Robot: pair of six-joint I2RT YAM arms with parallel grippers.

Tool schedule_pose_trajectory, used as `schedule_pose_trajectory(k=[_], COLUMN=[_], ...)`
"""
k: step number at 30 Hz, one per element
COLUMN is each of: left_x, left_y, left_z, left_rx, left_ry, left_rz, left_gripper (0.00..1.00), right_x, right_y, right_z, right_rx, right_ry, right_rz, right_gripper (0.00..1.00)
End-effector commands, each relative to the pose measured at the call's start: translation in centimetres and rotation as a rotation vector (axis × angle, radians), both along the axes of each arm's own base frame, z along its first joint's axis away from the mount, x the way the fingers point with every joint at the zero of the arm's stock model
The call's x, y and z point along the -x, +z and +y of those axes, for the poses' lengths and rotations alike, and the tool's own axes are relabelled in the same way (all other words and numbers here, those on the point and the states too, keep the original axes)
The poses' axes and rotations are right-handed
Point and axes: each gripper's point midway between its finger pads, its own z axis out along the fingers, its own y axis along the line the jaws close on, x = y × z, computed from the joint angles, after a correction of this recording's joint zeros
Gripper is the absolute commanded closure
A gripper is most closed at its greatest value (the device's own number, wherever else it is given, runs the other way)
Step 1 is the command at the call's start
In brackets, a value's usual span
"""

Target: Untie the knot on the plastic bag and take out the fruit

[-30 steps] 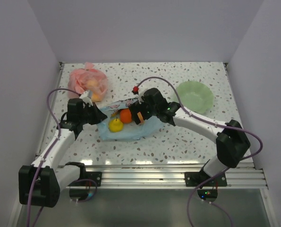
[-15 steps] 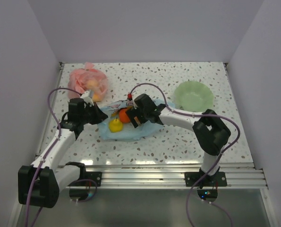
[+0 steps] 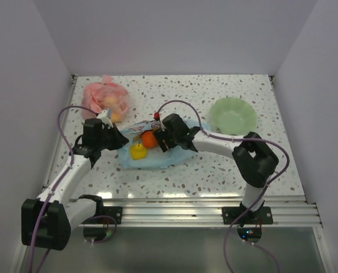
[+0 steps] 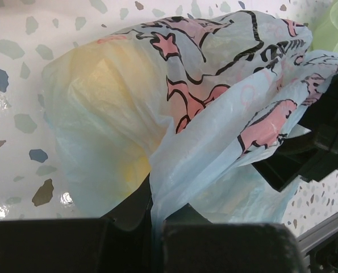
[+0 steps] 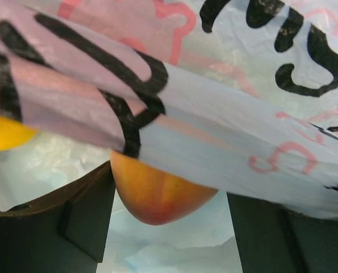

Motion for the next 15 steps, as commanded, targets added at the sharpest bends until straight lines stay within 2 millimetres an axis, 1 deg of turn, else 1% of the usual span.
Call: schedule_pose_trajectory(k=[1,2,3,4,5,6,7,8,10,11,12,13,15], left_x=[-0.5,-0.7,-0.7,-0.7,-0.8,-0.8,-0.8,-0.9,-0.9,-0.9,-1.0,-0.9,-0.9], left_y=[1.1,1.2,1.2,1.2,1.3,1.3,1.2,1.2,1.0,1.0,1.2,1.2,1.3], left_z=[0.6,0.8,0.9,1.0,1.1,1.2,1.2,1.3,1.4,1.4,1.4,1.4,1.5], left_rx=[-0.029,-0.031,-0.034,-0.034,-0.034,-0.036,-0.039,-0.041,-0.044,-0.042,-0.042,-0.043,-0.043], left_ry=[0.034,0.048,0.054,0.059,0.07,0.075,0.081,0.092,0.091,0.092,0.093,0.094,0.096], left_rz=[-0.037,-0.039,-0.04,-0.039,-0.041,-0.039,-0.032,-0.028,-0.015,-0.014,-0.022,-0.023,-0.027], left_gripper=[1.0,1.0,1.0,1.0,1.0,1.0,1.0,1.0,1.0,1.0,1.0,1.0,1.0], right_x=[0.5,1.0,1.5,2.2,2.9,3.5,3.8,5.2,5.9,5.9,5.7,5.2,2.9], right_y=[5.2,6.7,7.3,7.9,9.8,10.5,11.6,12.3,15.4,16.4,18.0,19.0,20.7], right_z=[1.4,1.4,1.5,1.8,1.9,2.1,2.2,2.7,2.9,2.8,2.1,1.7,-0.5], right_rx=[-0.131,-0.157,-0.177,-0.201,-0.237,-0.254,-0.27,-0.3,-0.348,-0.357,-0.369,-0.367,-0.354], right_ry=[0.045,0.061,0.083,0.116,0.152,0.182,0.214,0.277,0.332,0.332,0.315,0.297,0.198], right_rz=[-0.059,-0.064,-0.058,-0.046,-0.062,-0.062,-0.076,-0.042,-0.083,-0.103,-0.143,-0.173,-0.24], right_gripper=[0.74,0.76,0.8,0.82,0.83,0.84,0.87,0.88,0.89,0.89,0.89,0.9,0.9])
